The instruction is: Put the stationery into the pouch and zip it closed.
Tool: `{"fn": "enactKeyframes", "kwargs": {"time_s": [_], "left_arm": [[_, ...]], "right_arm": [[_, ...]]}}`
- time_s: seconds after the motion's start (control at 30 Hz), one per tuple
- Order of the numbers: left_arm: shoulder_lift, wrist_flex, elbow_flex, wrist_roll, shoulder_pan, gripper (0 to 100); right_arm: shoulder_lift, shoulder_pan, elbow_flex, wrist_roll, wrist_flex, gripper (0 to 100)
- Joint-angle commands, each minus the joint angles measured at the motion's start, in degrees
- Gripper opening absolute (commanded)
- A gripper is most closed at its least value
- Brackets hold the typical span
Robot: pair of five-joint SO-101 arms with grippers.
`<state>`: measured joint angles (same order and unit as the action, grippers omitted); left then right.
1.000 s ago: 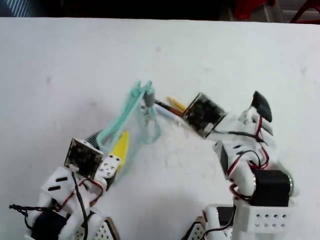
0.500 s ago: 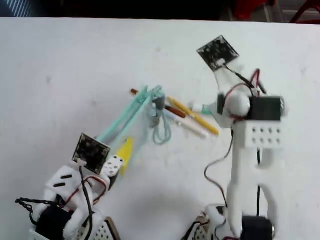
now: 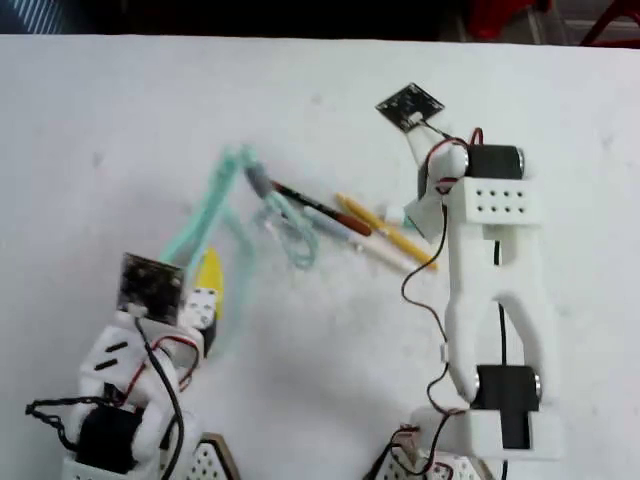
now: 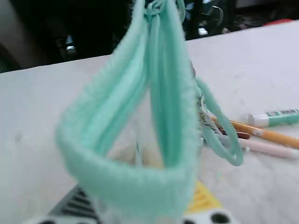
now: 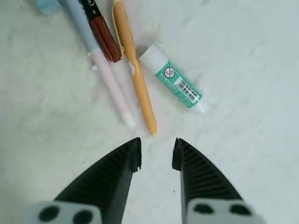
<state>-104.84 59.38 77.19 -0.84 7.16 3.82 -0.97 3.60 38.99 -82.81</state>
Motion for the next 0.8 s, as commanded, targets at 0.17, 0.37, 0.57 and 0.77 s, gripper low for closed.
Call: {"fn": "enactKeyframes", "kwargs": {"time_s": [0.17,0.37,0.57,0.77], "left_arm": [[0.31,-2.99,-0.35,6.77,-9.19,2],[0.31,-2.99,-0.18,6.68,-9.19,2],[0.31,-2.99,-0.18,6.77,-9.1,2],[0.31,-2.99,-0.18,6.77,-9.1,2]], "right_arm": [[-9.27,-10.51,0.97,0.35,3.82,11.9],[-12.44,-14.11,6.33,0.18,14.29,7.0],[-16.66,-12.35,7.03,0.18,17.89,10.4],[-20.62,-11.65,7.12,0.35,21.49,10.1]]}}
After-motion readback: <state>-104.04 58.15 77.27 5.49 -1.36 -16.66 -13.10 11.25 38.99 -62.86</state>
